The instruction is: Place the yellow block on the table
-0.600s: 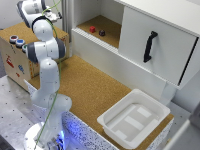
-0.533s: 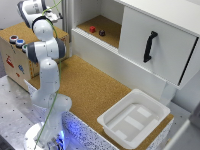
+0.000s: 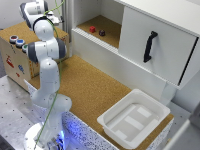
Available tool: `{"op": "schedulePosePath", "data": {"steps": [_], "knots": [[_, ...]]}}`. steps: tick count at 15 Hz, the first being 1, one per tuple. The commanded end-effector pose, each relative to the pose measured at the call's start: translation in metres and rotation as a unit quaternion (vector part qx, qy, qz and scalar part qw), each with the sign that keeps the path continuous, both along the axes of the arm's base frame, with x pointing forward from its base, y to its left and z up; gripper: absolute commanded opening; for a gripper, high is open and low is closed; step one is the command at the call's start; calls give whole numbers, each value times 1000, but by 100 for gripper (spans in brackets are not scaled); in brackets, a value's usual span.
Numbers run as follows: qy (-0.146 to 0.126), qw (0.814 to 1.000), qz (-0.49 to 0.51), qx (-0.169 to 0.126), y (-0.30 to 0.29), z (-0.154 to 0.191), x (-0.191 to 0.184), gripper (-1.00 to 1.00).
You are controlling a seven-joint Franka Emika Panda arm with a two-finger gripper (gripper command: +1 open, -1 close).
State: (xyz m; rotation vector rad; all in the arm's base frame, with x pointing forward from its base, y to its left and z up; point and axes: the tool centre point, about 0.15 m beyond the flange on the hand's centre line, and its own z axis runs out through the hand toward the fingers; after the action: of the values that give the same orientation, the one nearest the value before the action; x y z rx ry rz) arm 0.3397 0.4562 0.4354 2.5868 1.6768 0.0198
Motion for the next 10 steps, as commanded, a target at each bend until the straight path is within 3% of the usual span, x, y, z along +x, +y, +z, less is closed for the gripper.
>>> {"op": "schedulePosePath", "data": {"steps": [1,3,7,10], "knots": [[10,999,2,49,-12,-24,5,-100],[2,999,-1,52,-14,-17,3,-100],[-47,997,-29,53,-48,24,-8,-100],[-48,995,-69,48,-89,21,-16,-100]]}}
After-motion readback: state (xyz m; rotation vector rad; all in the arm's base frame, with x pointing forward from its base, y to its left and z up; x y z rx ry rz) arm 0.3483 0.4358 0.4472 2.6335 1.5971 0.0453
